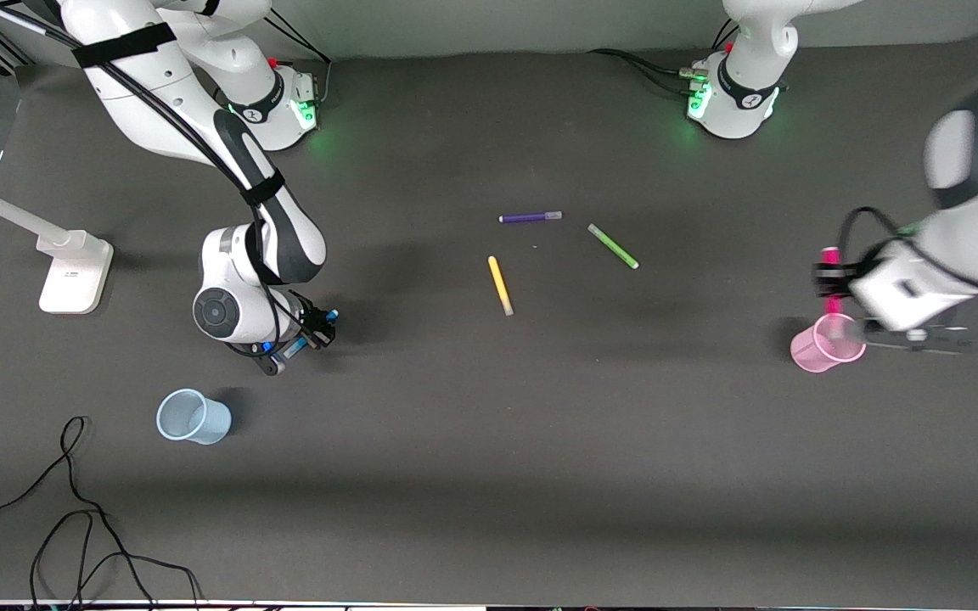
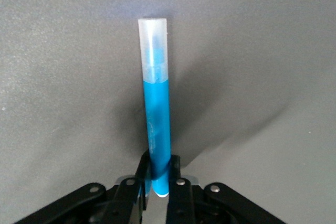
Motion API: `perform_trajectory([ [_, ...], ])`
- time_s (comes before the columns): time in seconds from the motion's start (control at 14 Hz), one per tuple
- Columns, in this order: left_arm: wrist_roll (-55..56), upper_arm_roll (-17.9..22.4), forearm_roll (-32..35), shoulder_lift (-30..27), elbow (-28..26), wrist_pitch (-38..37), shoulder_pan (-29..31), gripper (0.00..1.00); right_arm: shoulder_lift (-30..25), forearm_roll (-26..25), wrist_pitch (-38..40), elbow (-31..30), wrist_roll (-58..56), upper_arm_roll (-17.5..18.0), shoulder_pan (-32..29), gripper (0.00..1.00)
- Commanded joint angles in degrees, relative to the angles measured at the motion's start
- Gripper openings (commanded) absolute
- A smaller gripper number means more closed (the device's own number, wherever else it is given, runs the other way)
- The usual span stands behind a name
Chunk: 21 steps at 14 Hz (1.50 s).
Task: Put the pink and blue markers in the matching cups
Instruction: 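Lift the blue marker toward the blue cup while the left gripper carries pink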
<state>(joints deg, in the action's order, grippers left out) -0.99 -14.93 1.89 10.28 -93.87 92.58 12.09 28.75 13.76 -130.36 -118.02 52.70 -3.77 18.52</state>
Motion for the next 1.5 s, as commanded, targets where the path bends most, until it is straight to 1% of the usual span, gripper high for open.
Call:
perform_trajectory([
  [0.0, -0.41, -0.54, 0.66, 0.18, 0.79, -1.18, 4.77, 0.00, -3.43, 1.88, 4.21, -0.56, 0.12, -1.84, -1.72, 0.00],
  [0.07, -0.59, -0.54, 1.36, 0.44, 0.88, -1.26, 6.35, 0.00, -4.65, 4.06, 8.41, 1.37, -0.23, -2.12, -4.08, 0.00],
  [0.14, -0.68, -0.54, 2.23, 0.79, 0.79, -1.61, 7.93, 0.00, -5.71, 6.25, 14.55, 3.91, -1.36, -2.38, -6.46, 0.00],
  [0.29, -2.60, -0.54, 2.68, 1.58, 0.70, -1.79, 8.74, 0.00, -6.34, 10.04, 26.50, 12.33, -3.04, -2.47, -11.81, 0.00],
  [0.43, -2.61, -0.02, 3.55, 2.98, 0.70, -3.01, 8.74, 0.00, -6.07, 11.54, 37.32, 20.95, -2.61, -2.47, -15.78, 0.00],
  [0.5, -2.61, -0.02, 4.61, 4.04, 0.70, -3.98, 8.65, 0.00, -6.16, 13.03, 41.37, 24.29, -2.00, -2.47, -16.93, 0.00],
  [0.64, -2.87, -0.10, 6.54, 7.11, 0.88, -6.61, 8.56, 0.00, -6.07, 13.57, 47.71, 29.57, -2.42, -2.47, -19.21, 0.00],
  [0.71, -3.48, -0.10, 7.51, 8.43, 0.96, -6.89, 8.56, 0.00, -5.90, 14.09, 49.05, 31.51, -2.86, -2.47, -20.53, 0.00],
  [0.79, -3.84, -0.10, 7.95, 9.83, 1.57, -7.59, 8.39, 0.00, -5.64, 15.67, 50.45, 33.71, -4.87, -2.47, -22.19, 0.00],
  [0.86, -3.84, -0.10, 7.96, 11.67, 3.15, -9.16, 8.39, 0.00, -5.46, 16.99, 52.29, 35.56, -7.93, -2.47, -23.08, 0.00],
  [0.93, -3.84, -0.10, 8.65, 15.00, 6.38, -12.57, 8.04, 0.00, -4.76, 17.87, 54.49, 36.97, -13.62, -2.47, -24.57, 0.00],
  [1.07, -3.75, -0.19, 10.32, 20.10, 11.75, -17.68, 6.99, 0.00, -3.71, 17.97, 54.77, 37.33, -20.33, -2.47, -25.02, 0.00],
  [1.21, -3.75, -0.19, 10.94, 24.33, 15.98, -21.03, 6.02, 0.00, -1.69, 17.97, 54.77, 37.42, -25.17, -2.47, -25.46, 0.00],
  [1.29, -3.58, -0.19, 12.07, 26.35, 17.39, -21.91, 5.58, 0.00, -0.55, 18.14, 54.77, 37.42, -28.85, -2.38, -27.20, 0.00],
  [1.43, -3.49, -0.10, 12.26, 28.91, 18.89, -22.27, 4.26, 0.00, 1.39, 19.63, 54.77, 37.42, -34.66, -2.38, -28.62, 0.00],
])
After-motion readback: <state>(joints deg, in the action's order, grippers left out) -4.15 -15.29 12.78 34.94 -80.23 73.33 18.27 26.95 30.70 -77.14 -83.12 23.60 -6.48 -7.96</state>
